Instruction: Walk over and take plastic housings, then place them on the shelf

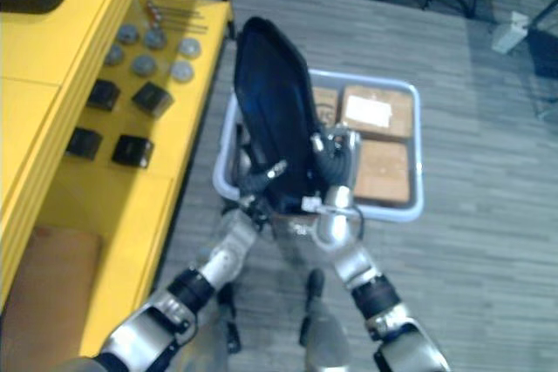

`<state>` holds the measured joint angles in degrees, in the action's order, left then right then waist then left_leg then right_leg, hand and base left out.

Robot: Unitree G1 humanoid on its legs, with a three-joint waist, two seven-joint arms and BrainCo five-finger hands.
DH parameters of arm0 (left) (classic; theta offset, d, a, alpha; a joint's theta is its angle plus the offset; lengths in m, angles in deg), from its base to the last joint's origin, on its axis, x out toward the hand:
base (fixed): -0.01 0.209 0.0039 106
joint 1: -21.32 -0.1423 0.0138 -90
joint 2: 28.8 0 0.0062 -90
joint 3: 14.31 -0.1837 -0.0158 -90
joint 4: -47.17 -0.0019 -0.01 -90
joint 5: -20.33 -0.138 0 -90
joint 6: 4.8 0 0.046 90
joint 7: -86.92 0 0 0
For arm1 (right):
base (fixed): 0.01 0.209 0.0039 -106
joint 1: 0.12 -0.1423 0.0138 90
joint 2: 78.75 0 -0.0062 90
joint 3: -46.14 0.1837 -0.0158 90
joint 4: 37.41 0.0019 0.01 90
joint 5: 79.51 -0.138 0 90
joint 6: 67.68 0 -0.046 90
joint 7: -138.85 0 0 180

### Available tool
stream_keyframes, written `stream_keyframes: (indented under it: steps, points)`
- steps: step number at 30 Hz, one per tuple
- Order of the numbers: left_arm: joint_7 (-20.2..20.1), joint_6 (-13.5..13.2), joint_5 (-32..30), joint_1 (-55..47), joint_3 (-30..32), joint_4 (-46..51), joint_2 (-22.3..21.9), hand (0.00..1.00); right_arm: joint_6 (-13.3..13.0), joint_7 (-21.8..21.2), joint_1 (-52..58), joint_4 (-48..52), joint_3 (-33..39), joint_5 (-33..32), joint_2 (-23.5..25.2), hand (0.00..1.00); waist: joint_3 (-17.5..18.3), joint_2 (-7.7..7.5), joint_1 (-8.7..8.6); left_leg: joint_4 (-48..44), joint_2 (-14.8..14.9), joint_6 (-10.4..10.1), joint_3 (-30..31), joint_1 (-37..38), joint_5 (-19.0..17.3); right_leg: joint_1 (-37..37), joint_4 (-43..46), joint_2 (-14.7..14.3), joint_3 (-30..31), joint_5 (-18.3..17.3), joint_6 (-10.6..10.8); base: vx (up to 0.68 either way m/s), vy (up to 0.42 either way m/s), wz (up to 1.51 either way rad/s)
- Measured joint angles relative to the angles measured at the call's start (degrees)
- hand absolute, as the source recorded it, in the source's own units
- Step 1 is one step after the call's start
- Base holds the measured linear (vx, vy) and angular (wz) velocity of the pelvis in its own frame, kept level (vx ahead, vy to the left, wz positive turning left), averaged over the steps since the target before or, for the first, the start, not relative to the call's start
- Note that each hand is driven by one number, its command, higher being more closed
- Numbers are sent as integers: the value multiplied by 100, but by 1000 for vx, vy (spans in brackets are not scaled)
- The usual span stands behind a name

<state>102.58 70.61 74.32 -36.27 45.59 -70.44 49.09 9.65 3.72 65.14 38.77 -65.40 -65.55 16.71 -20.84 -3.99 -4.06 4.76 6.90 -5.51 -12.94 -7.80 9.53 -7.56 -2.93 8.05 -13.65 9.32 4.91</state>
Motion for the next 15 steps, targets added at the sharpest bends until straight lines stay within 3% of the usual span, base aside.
stream_keyframes:
  steps: [6, 10, 15]
  points:
    - [615, -172, -1114, 244, 112, 310, 21, 100, 56, -40, 239, -45, 4, -397, -66, 0, 0, 0, -1, 0, -1, 1, 2, 1, 0, 3, -1, 0, -2, -1, -1, 0, 0, 0]
    - [1012, -170, -2115, 337, 187, 663, 31, 100, 252, -134, 313, -126, 1, -543, -126, 0, 0, -1, -3, 0, -3, 1, 4, 3, 0, 39, -67, -6, -3, 11, -14, 0, 0, 0]
    - [1587, 81, -3600, 595, 97, 1073, 39, 100, 425, -256, 321, -340, -23, -674, -114, 0, 0, -1, -9, 0, -3, 1, 3, 9, 0, 49, -85, -11, -4, 15, -20, 0, 0, 0]
